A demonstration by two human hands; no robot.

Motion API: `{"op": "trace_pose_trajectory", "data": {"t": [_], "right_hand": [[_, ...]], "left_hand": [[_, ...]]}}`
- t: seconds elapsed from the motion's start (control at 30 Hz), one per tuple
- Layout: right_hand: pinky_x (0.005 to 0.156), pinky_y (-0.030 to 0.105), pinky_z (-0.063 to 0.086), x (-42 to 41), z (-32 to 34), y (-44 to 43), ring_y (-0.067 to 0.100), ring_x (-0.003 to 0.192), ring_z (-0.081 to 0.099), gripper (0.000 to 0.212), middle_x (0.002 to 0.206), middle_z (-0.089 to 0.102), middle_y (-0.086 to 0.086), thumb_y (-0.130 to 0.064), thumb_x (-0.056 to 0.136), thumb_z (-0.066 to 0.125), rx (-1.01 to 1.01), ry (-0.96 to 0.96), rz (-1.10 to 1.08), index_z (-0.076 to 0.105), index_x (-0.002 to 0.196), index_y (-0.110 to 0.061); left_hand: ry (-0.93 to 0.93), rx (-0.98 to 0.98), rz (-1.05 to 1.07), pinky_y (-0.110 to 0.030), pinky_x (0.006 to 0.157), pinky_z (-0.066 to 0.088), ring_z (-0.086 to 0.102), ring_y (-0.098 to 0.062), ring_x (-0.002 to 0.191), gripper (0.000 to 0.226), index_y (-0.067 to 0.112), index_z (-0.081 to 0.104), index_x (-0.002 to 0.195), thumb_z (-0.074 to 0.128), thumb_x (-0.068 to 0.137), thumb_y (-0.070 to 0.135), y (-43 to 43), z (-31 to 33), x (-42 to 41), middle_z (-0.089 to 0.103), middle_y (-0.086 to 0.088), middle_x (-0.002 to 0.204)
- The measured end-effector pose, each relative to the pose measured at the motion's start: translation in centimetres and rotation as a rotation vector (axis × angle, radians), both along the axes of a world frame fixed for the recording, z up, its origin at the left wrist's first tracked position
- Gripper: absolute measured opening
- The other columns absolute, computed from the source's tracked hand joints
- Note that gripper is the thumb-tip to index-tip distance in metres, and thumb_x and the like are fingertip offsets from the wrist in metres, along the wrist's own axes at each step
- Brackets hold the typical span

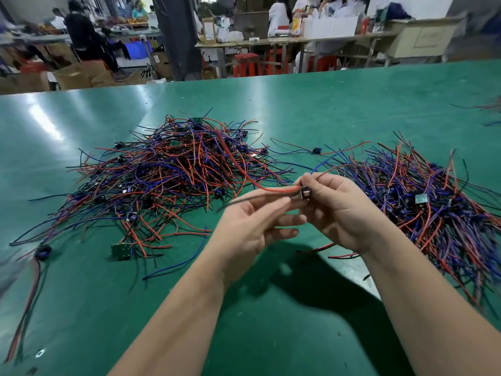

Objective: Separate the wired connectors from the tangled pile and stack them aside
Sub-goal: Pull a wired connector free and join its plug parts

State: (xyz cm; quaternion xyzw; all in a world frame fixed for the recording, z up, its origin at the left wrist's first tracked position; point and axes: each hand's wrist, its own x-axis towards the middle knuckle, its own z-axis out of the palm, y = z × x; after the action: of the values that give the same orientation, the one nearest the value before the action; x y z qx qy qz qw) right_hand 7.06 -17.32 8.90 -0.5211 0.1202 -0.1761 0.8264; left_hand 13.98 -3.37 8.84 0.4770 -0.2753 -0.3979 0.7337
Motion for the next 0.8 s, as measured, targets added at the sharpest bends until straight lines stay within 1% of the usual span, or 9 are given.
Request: {"op": "trace_pose_trajectory", "data": {"t": [0.07,0.1,0.17,0.27,0.33,0.4,0.53,0.67,0.8], "right_hand": [[0.055,0.020,0.042,-0.4,0.0,-0.2,0.014,0.058,0.050,0.015,0.064,0.062,0.002,-0.027,0.066,0.068,-0.138,0.071,0.082,0.071,0.063,-0.013],[0.052,0.018,0.040,-0.6,0.0,-0.2,0.011,0.054,0.049,0.015,0.061,0.062,0.001,-0.026,0.067,0.068,-0.206,0.106,0.105,0.071,0.062,-0.012],[0.047,0.016,0.035,-0.7,0.0,-0.3,0.007,0.047,0.044,0.013,0.057,0.058,0.001,-0.022,0.068,0.071,-0.315,0.171,0.097,0.070,0.063,-0.009],[0.043,0.015,0.032,-0.5,-0.1,-0.3,0.007,0.043,0.040,0.012,0.053,0.052,0.003,-0.009,0.075,0.072,-0.385,0.243,0.008,0.066,0.065,-0.007],[0.039,0.015,0.027,-0.4,-0.1,-1.0,0.007,0.039,0.035,0.017,0.050,0.047,0.000,-0.007,0.079,0.069,-0.304,0.226,-0.104,0.059,0.066,-0.005],[0.036,0.014,0.026,-0.6,0.2,-2.5,0.005,0.036,0.033,0.014,0.048,0.047,-0.002,-0.008,0.082,0.067,-0.110,0.187,-0.269,0.056,0.073,-0.005],[0.039,0.012,0.036,-1.6,0.5,-5.0,0.001,0.039,0.043,0.011,0.052,0.053,-0.005,-0.016,0.090,0.062,0.234,0.101,-0.518,0.059,0.083,-0.008],[0.043,0.014,0.038,-1.7,0.2,-5.7,0.004,0.042,0.048,0.017,0.060,0.055,-0.002,-0.016,0.096,0.053,0.348,-0.035,-0.735,0.056,0.081,-0.011],[0.051,0.019,0.039,-1.6,0.4,-5.4,0.010,0.053,0.051,0.007,0.073,0.054,0.000,-0.011,0.094,0.048,0.220,-0.053,-0.923,0.049,0.091,-0.017]], "left_hand": [[0.065,0.105,0.027,-0.025,0.055,0.056,0.070,-0.017,0.062,0.044,0.009,0.073,0.083,0.071,0.061,0.047,-0.1,0.2,0.2,0.074,-0.011,0.083],[0.031,0.159,0.041,-0.025,0.054,0.055,0.070,-0.017,0.061,0.045,0.010,0.073,0.076,0.069,0.059,0.051,-0.1,0.0,0.2,0.073,-0.009,0.077],[-0.070,0.240,0.038,-0.024,0.055,0.055,0.068,-0.016,0.059,0.030,0.012,0.072,0.064,0.075,0.061,0.042,0.1,-0.4,0.2,0.070,-0.006,0.069],[-0.167,0.347,0.008,-0.021,0.053,0.053,0.066,-0.016,0.056,0.012,0.008,0.070,0.066,0.077,0.075,0.014,0.2,-1.1,0.1,0.070,-0.011,0.067],[-0.280,0.455,-0.086,-0.020,0.052,0.046,0.063,-0.020,0.058,0.013,0.008,0.072,0.068,0.076,0.077,0.015,0.3,-1.5,0.0,0.070,-0.012,0.067],[-0.382,0.567,-0.242,-0.021,0.053,0.040,0.057,-0.019,0.059,0.012,0.012,0.074,0.070,0.078,0.077,0.021,0.4,-1.7,-0.6,0.069,-0.010,0.068],[-0.383,0.602,-0.381,-0.013,0.046,0.041,0.056,-0.006,0.049,0.010,0.017,0.073,0.068,0.079,0.076,0.021,0.2,-2.2,-1.8,0.067,0.003,0.059],[-0.277,0.501,-0.236,-0.013,0.046,0.044,0.061,-0.007,0.052,0.008,0.010,0.072,0.076,0.075,0.081,0.016,-0.1,-1.7,-1.5,0.071,-0.004,0.066],[-0.020,0.304,0.082,-0.017,0.052,0.051,0.068,-0.010,0.062,0.014,0.007,0.067,0.078,0.074,0.076,0.019,-0.3,-0.9,-0.2,0.073,-0.007,0.075]]}}
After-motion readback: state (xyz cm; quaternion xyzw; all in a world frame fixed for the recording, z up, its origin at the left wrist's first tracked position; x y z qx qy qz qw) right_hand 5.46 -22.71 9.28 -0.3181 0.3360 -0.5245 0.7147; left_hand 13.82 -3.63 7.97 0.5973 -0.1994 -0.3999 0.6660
